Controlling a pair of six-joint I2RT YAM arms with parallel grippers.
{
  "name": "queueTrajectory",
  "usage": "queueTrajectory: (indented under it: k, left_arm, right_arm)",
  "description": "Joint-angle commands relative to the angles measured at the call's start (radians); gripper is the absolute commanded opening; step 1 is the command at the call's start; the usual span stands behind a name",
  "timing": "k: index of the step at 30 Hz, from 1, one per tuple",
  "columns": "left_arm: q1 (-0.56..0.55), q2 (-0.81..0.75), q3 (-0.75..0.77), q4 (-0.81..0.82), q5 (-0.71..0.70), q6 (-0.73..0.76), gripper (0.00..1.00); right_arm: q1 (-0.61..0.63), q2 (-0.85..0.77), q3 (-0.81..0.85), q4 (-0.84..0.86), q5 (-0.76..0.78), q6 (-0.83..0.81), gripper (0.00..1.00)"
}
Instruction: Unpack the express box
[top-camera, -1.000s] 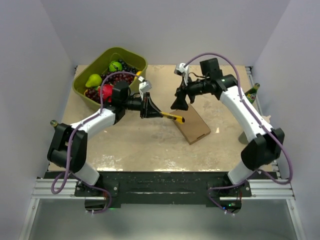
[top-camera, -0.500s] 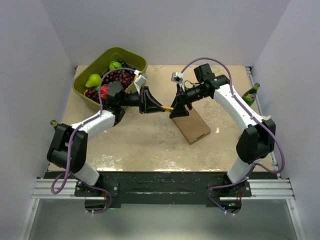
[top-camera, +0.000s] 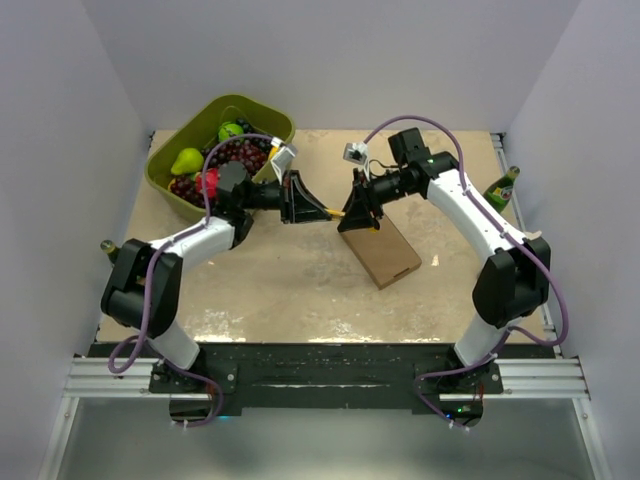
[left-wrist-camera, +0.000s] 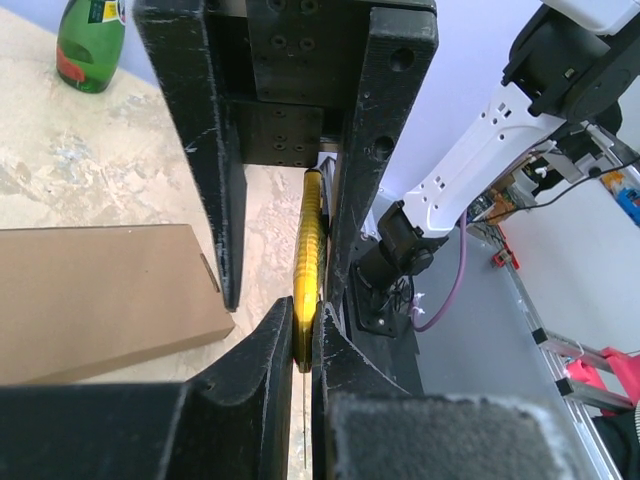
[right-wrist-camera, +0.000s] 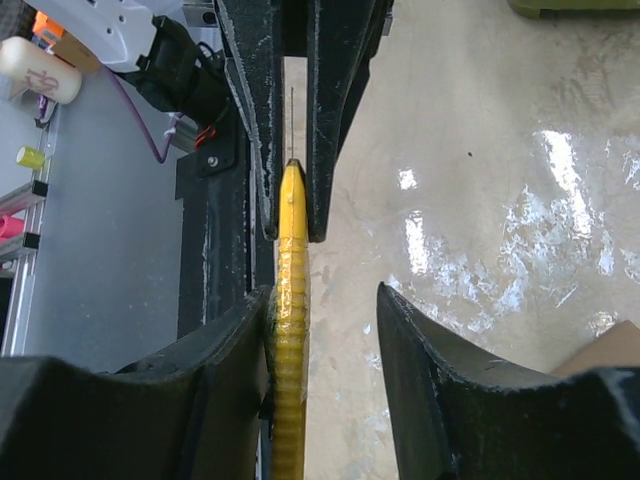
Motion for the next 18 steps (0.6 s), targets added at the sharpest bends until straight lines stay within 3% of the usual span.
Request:
queueTrajectory:
  k: [1,7,10,14,18]
  left_arm:
    - [-0.003,0.025,0.048,0.035,-0.003,-0.013,0.0]
    - [-0.003,0.047,0.065,0.037,0.002,-0.011,0.0]
    - [0.0,0.048,0.067,0.026,0.026,-0.005,0.0]
    - [0.049,0.005,-0.005,0.047,0.016,-0.017,0.0]
    - [0.108,-0.031,-0.09,0.23,-0.055,-0.209,0.0]
  right_arm:
    - [-0.002,-0.035,0.003,0.026,-0.023,0.014,0.45]
    - [-0.005,-0.028,0.003,0.023,-0.017,0.02,0.36]
    - [-0.02,-0.035,0.001,0.046,0.003,0.052,0.41]
    - [-0.123,-0.063,-0.052,0.177,-0.066,0.255,0.54]
    - [-0.137,-0.074,-0.072,0.144,-0.11,0.239,0.63]
